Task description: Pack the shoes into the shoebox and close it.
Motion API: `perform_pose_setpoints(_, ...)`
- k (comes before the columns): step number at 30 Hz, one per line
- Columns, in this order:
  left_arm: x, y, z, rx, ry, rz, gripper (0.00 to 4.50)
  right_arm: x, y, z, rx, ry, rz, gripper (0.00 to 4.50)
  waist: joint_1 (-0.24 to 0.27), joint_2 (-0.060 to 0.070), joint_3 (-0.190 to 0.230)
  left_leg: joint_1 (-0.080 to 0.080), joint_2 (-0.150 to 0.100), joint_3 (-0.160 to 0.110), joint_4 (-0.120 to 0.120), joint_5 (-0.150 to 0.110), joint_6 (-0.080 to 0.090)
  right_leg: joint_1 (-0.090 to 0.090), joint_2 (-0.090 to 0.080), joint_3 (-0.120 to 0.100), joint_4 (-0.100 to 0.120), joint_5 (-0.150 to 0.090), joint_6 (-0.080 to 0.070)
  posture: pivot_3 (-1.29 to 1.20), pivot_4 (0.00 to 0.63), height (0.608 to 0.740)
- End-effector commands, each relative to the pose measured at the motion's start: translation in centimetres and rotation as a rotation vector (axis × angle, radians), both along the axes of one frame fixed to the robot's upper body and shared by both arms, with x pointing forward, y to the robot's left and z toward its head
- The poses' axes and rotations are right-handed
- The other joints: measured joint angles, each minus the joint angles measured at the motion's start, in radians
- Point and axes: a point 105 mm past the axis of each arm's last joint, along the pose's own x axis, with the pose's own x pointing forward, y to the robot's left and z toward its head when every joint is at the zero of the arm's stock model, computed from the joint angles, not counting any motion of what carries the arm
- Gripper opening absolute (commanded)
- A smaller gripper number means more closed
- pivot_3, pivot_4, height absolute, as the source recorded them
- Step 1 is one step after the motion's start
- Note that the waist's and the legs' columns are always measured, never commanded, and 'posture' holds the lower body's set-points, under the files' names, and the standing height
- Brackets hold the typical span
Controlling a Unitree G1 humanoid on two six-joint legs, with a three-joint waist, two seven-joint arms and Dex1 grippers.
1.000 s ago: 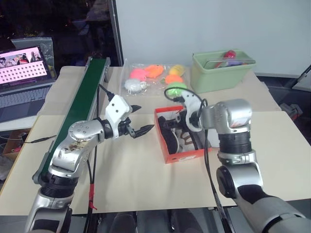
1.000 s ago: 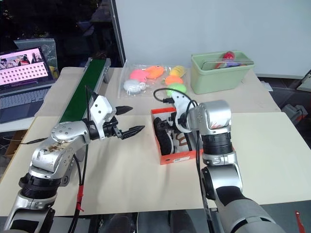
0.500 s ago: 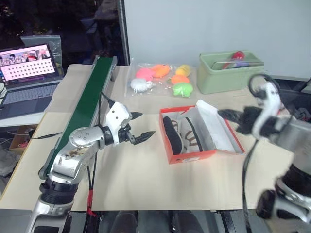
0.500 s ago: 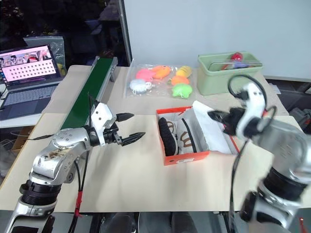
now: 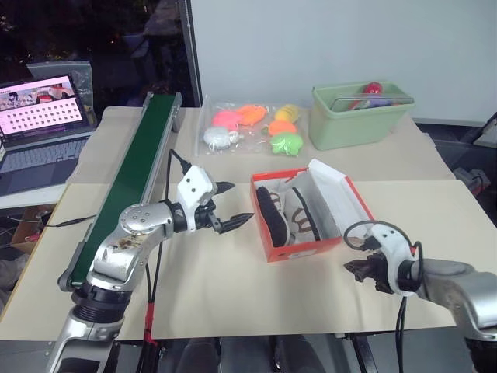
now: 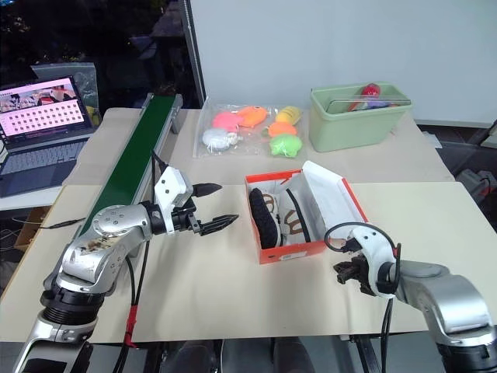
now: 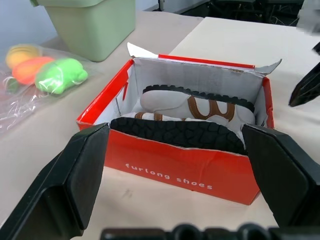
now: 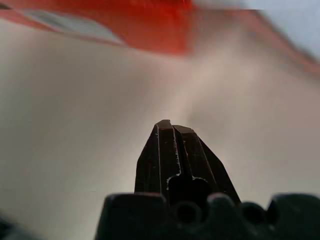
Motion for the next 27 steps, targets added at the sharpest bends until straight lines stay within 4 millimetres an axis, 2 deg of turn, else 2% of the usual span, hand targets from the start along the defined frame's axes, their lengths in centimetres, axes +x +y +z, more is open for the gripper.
perform_pose_setpoints(1, -0.1, 0.2, 1.6, -0.008, -0.071, -0.003, 4.5, 2.3, -1.7, -0.6, -0.085, -0.112, -0.125, 0.04, 0.0, 0.0, 0.0, 0.0, 0.0, 0.0, 0.0, 0.0, 0.0, 0.0, 0.0, 0.0, 0.0, 0.0, 0.0, 0.0, 0.15, 0.729)
perform_pose_setpoints(6, -0.1, 0.5, 1.8, -0.005, -0.075, 0.011, 4.5, 4.7, -3.3, -1.6, -0.053, -0.209, -0.355, 0.04, -0.005, -0.002, -0.001, 0.002, 0.001, 0.0, 0.0, 0.0, 0.0, 0.001, 0.001, 0.0, 0.0, 0.0, 0.0, 0.0, 0.15, 0.729)
perform_pose_setpoints(10, 0.0, 0.7, 1.8, -0.001, -0.077, 0.019, 4.5, 6.6, -2.9, -1.6, 0.183, -0.294, -0.592, 0.04, -0.006, -0.003, -0.001, 0.003, 0.002, 0.0, 0.0, 0.0, 0.0, 0.002, 0.002, 0.0, 0.001, 0.001, -0.001, 0.0, 0.15, 0.729)
perform_pose_setpoints(13, -0.1, 0.6, 1.9, 0.001, -0.079, 0.018, 4.5, 7.7, -2.5, -1.2, 0.31, -0.347, -0.705, 0.04, -0.008, -0.003, -0.001, 0.004, 0.002, 0.001, 0.0, 0.0, 0.0, 0.002, 0.001, 0.001, 0.001, 0.003, -0.004, 0.0, 0.15, 0.729)
perform_pose_setpoints(16, -0.1, 0.5, 2.0, 0.003, -0.082, 0.018, 4.5, 8.7, -2.3, -0.7, 0.549, -0.384, -0.883, 0.04, -0.007, -0.002, -0.001, 0.003, 0.002, 0.001, 0.0, 0.0, 0.0, 0.001, 0.002, 0.001, 0.002, 0.003, -0.005, 0.0, 0.15, 0.729)
perform_pose_setpoints(22, 0.0, 0.4, 2.1, 0.005, -0.083, 0.017, 4.5, 9.7, -1.2, 0.1, 0.931, -0.414, -0.999, 0.04, -0.006, -0.001, 0.0, 0.001, 0.002, 0.0, -0.001, 0.0, 0.0, -0.001, 0.001, 0.001, 0.003, 0.004, -0.005, 0.0, 0.15, 0.729)
perform_pose_setpoints(26, 0.0, 0.5, 2.1, 0.009, -0.082, 0.016, 4.5, 10.0, -1.2, 0.8, 0.937, -0.469, -0.963, 0.04, -0.005, 0.0, 0.0, 0.001, 0.002, 0.0, -0.001, 0.0, 0.0, -0.001, 0.001, 0.0, 0.003, 0.004, -0.005, 0.0, 0.15, 0.729)
perform_pose_setpoints(27, 0.1, 0.5, 2.1, 0.01, -0.081, 0.017, 4.5, 10.2, -0.8, 1.8, 0.905, -0.513, -0.899, 0.04, -0.005, 0.0, 0.0, 0.001, 0.002, 0.0, -0.001, 0.0, 0.0, -0.001, 0.001, 0.0, 0.003, 0.004, -0.005, 0.0, 0.15, 0.729)
